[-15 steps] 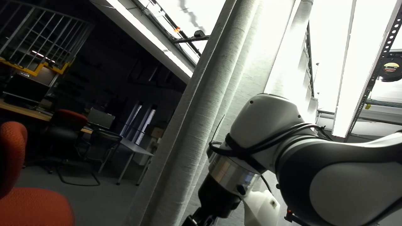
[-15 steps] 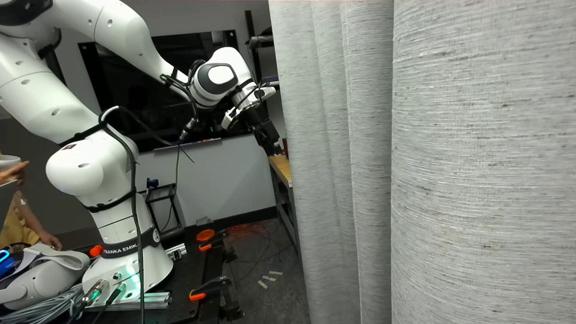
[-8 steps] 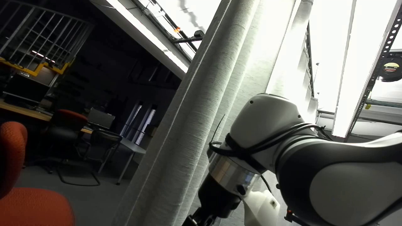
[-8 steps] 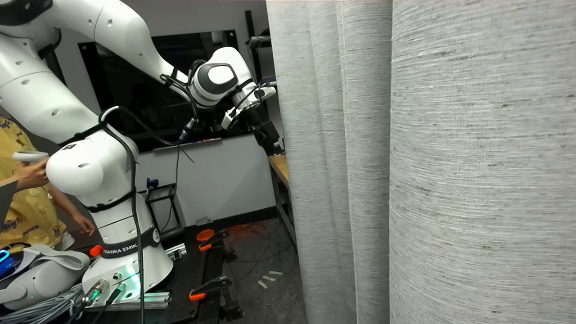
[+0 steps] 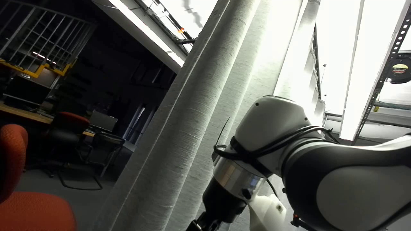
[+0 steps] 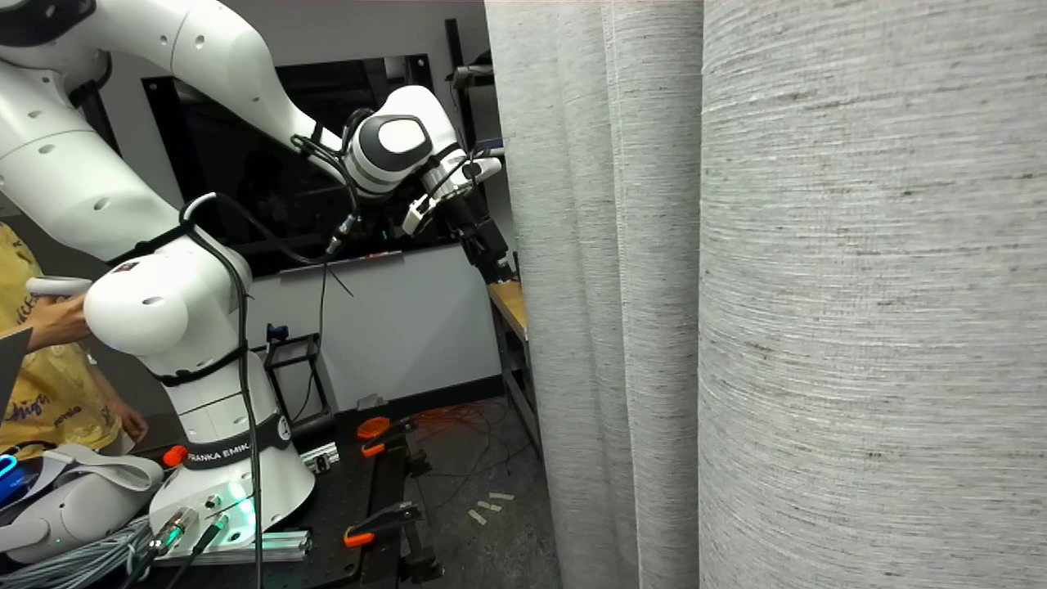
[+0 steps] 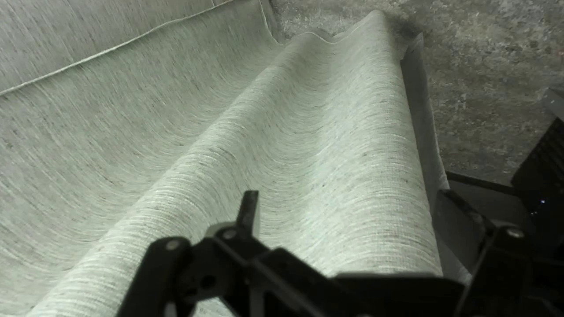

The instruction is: Open the curtain from left to right

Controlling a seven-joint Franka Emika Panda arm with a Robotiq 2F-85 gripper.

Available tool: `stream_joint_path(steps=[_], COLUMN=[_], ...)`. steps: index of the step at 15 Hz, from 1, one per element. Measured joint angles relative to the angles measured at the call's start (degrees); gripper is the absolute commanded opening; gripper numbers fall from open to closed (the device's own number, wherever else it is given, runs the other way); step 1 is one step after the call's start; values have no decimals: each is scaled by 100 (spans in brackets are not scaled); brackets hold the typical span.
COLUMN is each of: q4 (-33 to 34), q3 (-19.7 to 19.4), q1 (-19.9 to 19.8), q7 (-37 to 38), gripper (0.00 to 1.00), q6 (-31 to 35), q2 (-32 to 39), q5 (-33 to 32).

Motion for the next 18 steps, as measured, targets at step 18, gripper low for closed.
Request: stream_joint_path(steps=[18], q4=[74], q3=[-30], q1=[4], q7=[194], gripper=[100], q6=[86], q2=[-62], q5=[-156])
